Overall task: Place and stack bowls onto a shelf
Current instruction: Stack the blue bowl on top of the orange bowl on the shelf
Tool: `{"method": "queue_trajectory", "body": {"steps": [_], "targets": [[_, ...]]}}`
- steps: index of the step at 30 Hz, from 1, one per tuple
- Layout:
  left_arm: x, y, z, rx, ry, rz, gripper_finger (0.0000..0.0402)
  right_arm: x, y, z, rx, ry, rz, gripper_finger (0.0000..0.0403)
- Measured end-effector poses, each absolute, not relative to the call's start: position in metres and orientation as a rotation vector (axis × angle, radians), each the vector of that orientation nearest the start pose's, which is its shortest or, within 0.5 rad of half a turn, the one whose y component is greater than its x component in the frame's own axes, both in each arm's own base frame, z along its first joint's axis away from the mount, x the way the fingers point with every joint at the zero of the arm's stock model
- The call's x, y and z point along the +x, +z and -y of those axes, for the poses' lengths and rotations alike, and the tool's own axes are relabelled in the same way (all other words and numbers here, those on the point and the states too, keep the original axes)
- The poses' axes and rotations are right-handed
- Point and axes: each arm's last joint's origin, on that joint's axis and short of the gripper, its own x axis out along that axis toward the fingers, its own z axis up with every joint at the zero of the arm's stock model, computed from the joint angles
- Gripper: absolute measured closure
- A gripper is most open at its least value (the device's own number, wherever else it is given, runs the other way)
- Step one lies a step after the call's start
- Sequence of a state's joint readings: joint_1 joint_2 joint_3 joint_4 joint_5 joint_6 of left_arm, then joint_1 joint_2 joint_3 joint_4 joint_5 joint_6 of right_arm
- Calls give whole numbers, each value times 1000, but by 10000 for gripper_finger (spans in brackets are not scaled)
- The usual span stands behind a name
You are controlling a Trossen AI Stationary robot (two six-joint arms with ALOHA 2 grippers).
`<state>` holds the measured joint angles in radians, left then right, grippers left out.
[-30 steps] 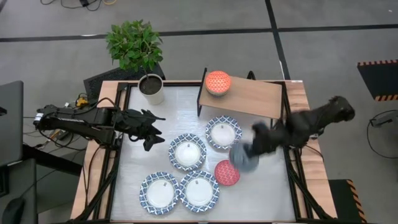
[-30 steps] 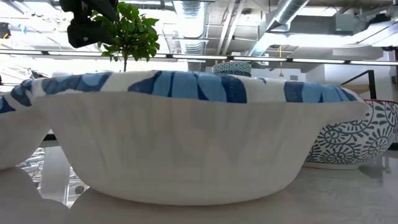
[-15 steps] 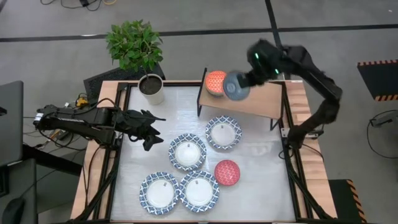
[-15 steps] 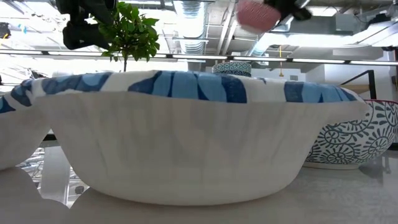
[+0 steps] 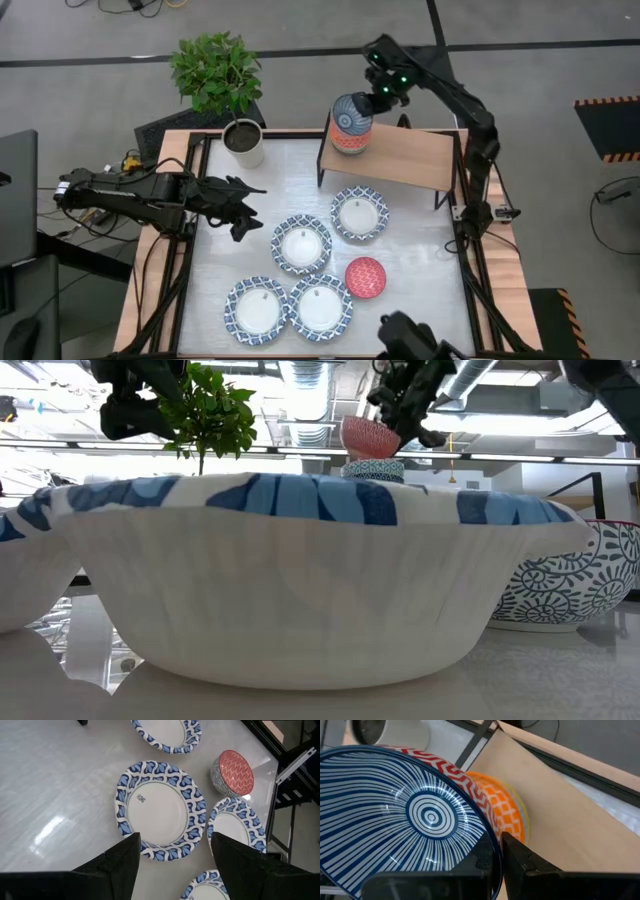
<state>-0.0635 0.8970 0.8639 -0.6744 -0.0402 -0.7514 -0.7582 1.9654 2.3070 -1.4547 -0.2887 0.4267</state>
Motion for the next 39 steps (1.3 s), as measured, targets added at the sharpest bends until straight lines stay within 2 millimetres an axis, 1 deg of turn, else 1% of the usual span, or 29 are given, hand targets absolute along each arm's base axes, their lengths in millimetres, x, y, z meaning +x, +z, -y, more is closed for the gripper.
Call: {"method": "queue_trajectory", "body": {"steps": [5, 7, 17, 31, 39], "targets": [[174, 298, 10, -684, 252, -693, 173, 278, 383, 265, 971, -651, -965, 365], [174, 298, 10, -684, 252, -693, 173, 276, 380, 266, 973, -653, -997, 365], [174, 298, 10, -684, 264, -689, 173, 271, 382, 264, 956, -670, -1024, 365], [174, 298, 9, -685, 272, -686, 173, 279, 381, 258, 937, -638, -1032, 365], [174, 298, 9, -683, 277, -684, 173, 286, 382, 253, 920, -619, -1014, 365]]}}
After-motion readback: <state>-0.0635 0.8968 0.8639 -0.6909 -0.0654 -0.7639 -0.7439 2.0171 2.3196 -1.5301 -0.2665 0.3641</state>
